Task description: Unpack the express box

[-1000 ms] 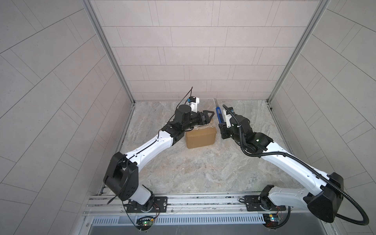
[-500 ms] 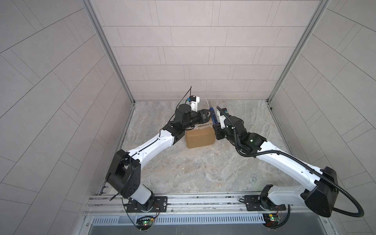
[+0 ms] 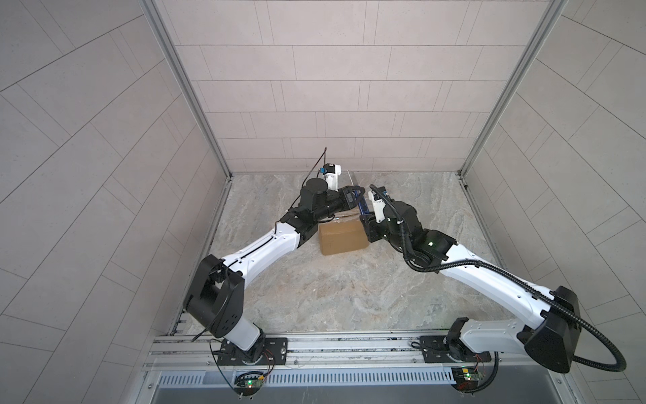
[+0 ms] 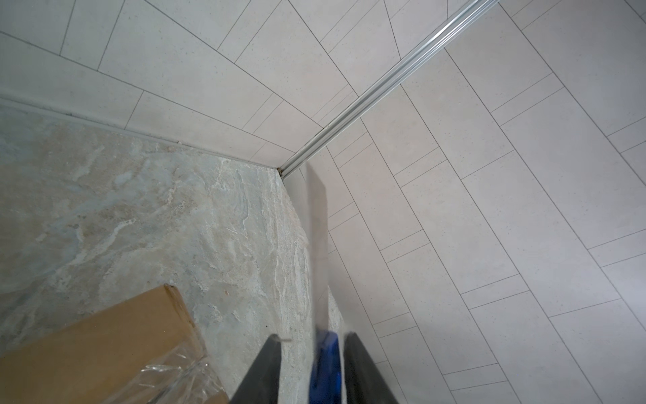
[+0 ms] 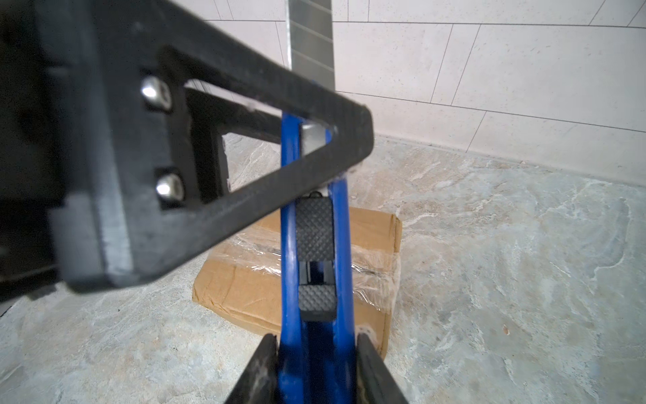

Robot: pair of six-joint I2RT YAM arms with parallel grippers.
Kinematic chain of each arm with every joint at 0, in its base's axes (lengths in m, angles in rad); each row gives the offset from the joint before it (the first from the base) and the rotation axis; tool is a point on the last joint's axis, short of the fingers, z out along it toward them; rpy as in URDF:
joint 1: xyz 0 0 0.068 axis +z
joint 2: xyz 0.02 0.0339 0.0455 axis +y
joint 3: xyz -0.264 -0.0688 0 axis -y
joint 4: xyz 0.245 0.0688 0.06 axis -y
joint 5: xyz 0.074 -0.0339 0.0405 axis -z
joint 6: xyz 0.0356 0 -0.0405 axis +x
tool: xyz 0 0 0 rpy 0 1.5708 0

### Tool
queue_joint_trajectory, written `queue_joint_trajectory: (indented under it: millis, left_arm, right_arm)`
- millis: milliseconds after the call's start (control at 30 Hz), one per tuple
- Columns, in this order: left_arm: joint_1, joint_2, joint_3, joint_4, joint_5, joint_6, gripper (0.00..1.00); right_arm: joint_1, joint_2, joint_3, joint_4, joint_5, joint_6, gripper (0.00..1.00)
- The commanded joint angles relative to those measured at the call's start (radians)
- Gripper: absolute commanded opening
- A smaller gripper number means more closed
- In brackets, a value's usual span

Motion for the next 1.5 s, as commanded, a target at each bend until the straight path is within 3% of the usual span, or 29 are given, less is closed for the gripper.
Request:
queue_joint_trajectory:
  millis: [0,233,433,533,600,700,767,867,1000,1167,1467]
  left_arm:
    - [0.008,0.009,0.019,0.045,-0.004,-0.008,0.29]
    - [0.010,0.012,0.012,0.056,0.001,-0.022,0.22]
    - [0.010,0.001,0.002,0.066,-0.007,-0.030,0.02]
    - [0.011,-0.004,-0.001,0.075,-0.006,-0.035,0.00]
    - [0.012,-0.008,-0.005,0.082,-0.006,-0.040,0.00]
    - [0.030,-0.017,-0.026,0.143,0.003,-0.074,0.00]
    - [0.049,-0.021,-0.058,0.234,0.019,-0.122,0.00]
    - [0.067,-0.010,-0.099,0.469,0.095,-0.197,0.00]
    - [0.115,0.009,-0.130,0.694,0.129,-0.282,0.00]
    - [0.125,0.059,-0.144,0.915,0.109,-0.424,0.00]
    - [0.125,0.059,-0.153,0.955,0.084,-0.456,0.00]
  right_arm:
    - [0.009,-0.011,-0.005,0.025,-0.002,0.001,0.15]
    - [0.011,-0.010,-0.007,0.027,-0.002,-0.001,0.15]
    - [0.012,-0.016,-0.007,0.031,-0.004,0.002,0.19]
    - [0.013,-0.020,-0.008,0.030,0.002,0.003,0.22]
    - [0.012,-0.027,-0.009,0.027,0.005,0.010,0.34]
    - [0.001,-0.067,-0.023,0.034,0.029,0.044,0.61]
    - [-0.028,-0.118,-0.048,0.069,0.009,0.080,0.71]
    - [-0.115,-0.198,-0.121,0.195,-0.129,0.178,0.78]
    - [-0.234,-0.237,-0.253,0.530,-0.387,0.408,0.78]
    - [-0.233,-0.205,-0.315,0.795,-0.436,0.541,0.77]
    - [-0.186,-0.081,-0.273,1.054,-0.453,0.634,0.77]
